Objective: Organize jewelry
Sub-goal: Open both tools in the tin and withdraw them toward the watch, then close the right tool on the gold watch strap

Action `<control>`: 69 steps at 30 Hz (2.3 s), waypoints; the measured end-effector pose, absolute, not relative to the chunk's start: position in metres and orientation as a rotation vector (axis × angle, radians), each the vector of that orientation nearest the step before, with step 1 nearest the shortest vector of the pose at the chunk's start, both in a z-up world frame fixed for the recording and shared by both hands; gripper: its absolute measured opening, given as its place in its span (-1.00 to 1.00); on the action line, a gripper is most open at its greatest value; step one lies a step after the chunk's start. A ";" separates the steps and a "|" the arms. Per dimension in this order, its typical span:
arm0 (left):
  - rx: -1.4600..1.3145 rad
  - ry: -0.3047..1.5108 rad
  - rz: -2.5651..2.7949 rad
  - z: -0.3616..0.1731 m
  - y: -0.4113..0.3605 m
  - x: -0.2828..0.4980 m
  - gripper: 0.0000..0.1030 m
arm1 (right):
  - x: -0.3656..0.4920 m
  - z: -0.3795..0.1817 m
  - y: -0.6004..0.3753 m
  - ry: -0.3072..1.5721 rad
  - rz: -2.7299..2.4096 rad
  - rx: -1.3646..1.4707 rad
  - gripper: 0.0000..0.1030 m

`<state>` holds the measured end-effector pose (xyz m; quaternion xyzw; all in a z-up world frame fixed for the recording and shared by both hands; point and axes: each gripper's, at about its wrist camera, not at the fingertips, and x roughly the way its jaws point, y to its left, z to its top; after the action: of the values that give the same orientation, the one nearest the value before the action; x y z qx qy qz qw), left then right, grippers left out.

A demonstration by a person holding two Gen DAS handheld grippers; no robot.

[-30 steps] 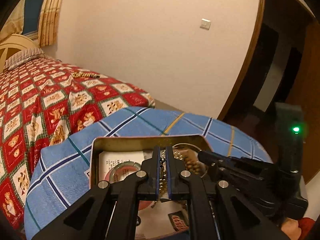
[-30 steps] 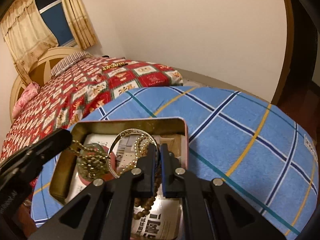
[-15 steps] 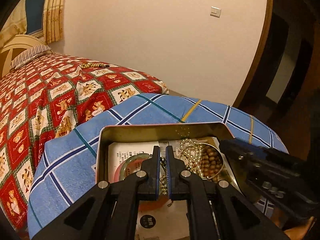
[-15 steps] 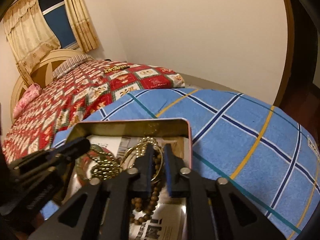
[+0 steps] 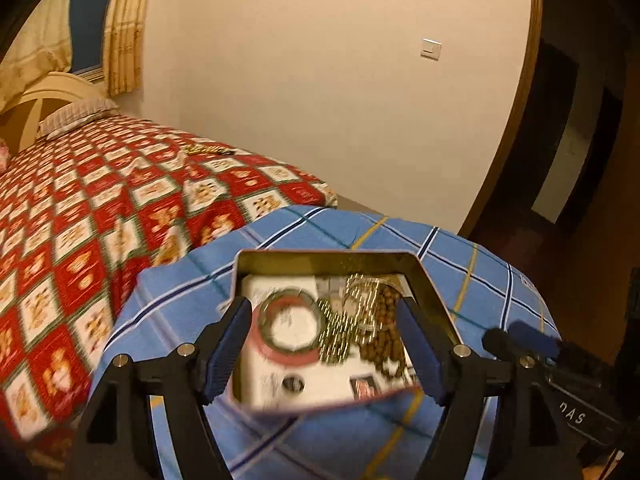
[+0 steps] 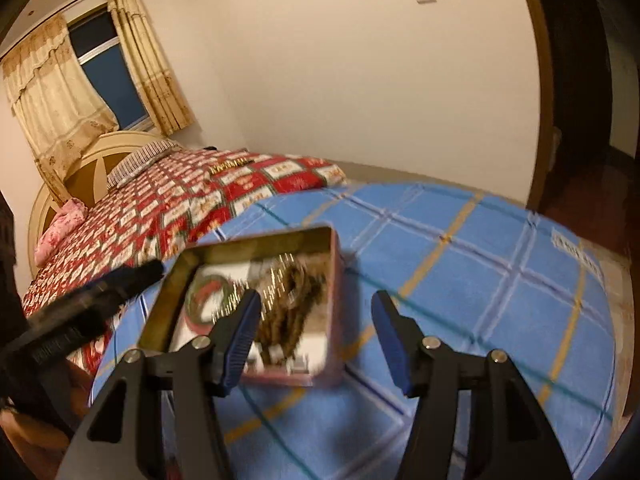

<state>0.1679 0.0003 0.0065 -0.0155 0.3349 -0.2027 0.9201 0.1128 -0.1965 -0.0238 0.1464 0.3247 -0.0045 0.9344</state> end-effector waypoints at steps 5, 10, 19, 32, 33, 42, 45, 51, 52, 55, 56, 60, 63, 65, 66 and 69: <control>-0.015 0.677 -0.348 0.007 0.025 0.119 0.44 | 0.076 -0.033 -0.194 0.693 0.008 0.300 0.18; -0.062 0.685 -0.279 0.000 0.056 0.069 0.44 | 0.042 -0.037 -0.190 0.707 0.038 0.299 0.16; -0.040 0.654 -0.211 0.005 0.081 0.010 0.44 | 0.000 -0.019 -0.176 0.645 0.091 0.265 0.16; -0.040 0.574 -0.203 0.033 0.092 -0.023 0.44 | -0.032 0.007 -0.175 0.555 0.092 0.241 0.16; -0.036 0.568 -0.205 0.035 0.093 -0.025 0.44 | -0.033 0.008 -0.175 0.550 0.095 0.244 0.16; -0.072 0.566 -0.237 0.033 0.099 -0.028 0.44 | -0.039 0.014 -0.162 0.544 0.097 0.198 0.16; -0.082 0.570 -0.247 0.031 0.099 -0.026 0.44 | -0.041 0.012 -0.165 0.555 0.085 0.198 0.16; -0.084 0.563 -0.268 0.030 0.095 -0.028 0.45 | -0.047 0.016 -0.166 0.553 0.071 0.181 0.16; -0.080 0.564 -0.268 0.029 0.094 -0.028 0.44 | -0.047 0.017 -0.165 0.553 0.071 0.176 0.16; -0.070 0.574 -0.257 0.024 0.094 -0.025 0.44 | -0.046 0.018 -0.163 0.555 0.080 0.179 0.16; -0.063 0.577 -0.251 0.022 0.094 -0.024 0.44 | -0.045 0.017 -0.163 0.555 0.082 0.174 0.16; -0.021 0.594 -0.227 0.012 0.090 -0.019 0.44 | -0.036 0.011 -0.162 0.571 0.078 0.155 0.16; -0.011 0.605 -0.233 0.005 0.089 -0.017 0.45 | -0.031 0.004 -0.164 0.597 0.094 0.181 0.16; -0.011 0.613 -0.239 0.000 0.089 -0.016 0.45 | -0.029 0.001 -0.160 0.606 0.110 0.163 0.11; -0.013 0.617 -0.242 -0.003 0.089 -0.015 0.45 | -0.027 -0.001 -0.157 0.609 0.118 0.143 0.09; -0.033 0.650 -0.247 -0.015 0.088 -0.007 0.45 | -0.016 -0.010 -0.147 0.640 0.175 0.086 0.04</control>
<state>-0.0065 0.0877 -0.0151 -0.0162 0.3185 -0.1209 0.9400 -0.0161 -0.1473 -0.0101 0.0422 0.3142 0.0861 0.9445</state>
